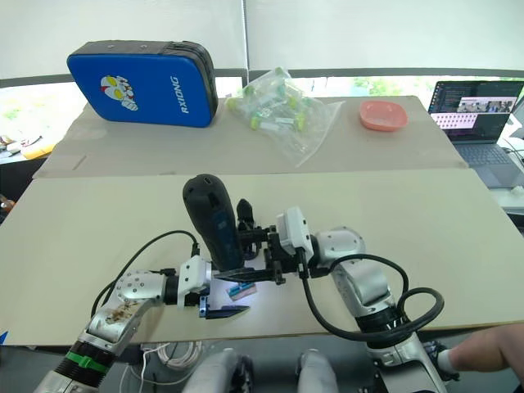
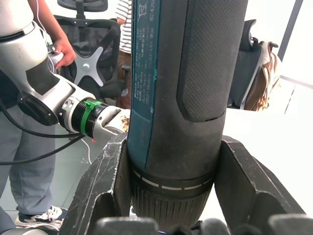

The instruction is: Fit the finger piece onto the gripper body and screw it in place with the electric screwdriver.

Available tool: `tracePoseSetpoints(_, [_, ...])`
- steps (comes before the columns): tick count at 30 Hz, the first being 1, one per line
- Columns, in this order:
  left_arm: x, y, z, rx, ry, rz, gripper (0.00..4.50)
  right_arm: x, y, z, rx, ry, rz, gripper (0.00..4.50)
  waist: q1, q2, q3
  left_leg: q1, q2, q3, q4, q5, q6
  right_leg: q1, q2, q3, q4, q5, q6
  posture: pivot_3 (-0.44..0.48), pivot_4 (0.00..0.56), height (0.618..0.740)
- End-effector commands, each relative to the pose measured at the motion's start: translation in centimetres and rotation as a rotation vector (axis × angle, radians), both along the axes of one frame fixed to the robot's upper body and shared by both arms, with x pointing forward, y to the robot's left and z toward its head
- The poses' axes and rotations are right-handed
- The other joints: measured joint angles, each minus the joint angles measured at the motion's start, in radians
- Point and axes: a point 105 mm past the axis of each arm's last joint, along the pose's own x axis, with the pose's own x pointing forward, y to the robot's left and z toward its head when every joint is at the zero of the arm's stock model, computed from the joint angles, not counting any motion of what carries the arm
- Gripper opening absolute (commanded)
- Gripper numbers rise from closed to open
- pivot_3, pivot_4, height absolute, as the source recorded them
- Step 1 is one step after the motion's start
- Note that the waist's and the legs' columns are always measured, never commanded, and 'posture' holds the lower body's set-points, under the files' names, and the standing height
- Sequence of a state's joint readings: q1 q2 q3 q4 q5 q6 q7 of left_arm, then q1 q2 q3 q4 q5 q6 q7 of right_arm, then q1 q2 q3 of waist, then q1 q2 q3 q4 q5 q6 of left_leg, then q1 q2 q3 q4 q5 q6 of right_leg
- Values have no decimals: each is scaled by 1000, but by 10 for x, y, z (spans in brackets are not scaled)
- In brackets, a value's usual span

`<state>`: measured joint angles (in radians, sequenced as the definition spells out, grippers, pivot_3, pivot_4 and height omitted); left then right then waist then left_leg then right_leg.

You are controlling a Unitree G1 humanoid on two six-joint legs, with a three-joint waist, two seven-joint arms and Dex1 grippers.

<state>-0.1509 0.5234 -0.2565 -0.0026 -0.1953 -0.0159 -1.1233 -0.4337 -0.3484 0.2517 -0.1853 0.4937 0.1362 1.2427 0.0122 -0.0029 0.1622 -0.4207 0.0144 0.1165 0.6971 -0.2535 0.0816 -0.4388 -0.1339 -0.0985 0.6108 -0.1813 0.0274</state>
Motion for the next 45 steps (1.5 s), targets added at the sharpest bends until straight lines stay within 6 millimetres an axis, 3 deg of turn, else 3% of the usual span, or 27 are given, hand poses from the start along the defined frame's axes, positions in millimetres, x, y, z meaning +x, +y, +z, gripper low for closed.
tracePoseSetpoints(1, [-8, 7, -27, 62, 100, 19, 4417, -4, 0, 12, 34, -36, 22, 1966, 0, 0, 0, 0, 0, 0, 0, 0, 0, 0, 0, 0, 0, 0, 0, 0, 150, 740])
tracePoseSetpoints(45, [-7, 10, -26, 69, 102, 21, 4417, -1, 0, 8, 18, -47, -4, 1966, 0, 0, 0, 0, 0, 0, 0, 0, 0, 0, 0, 0, 0, 0, 0, 0, 150, 740])
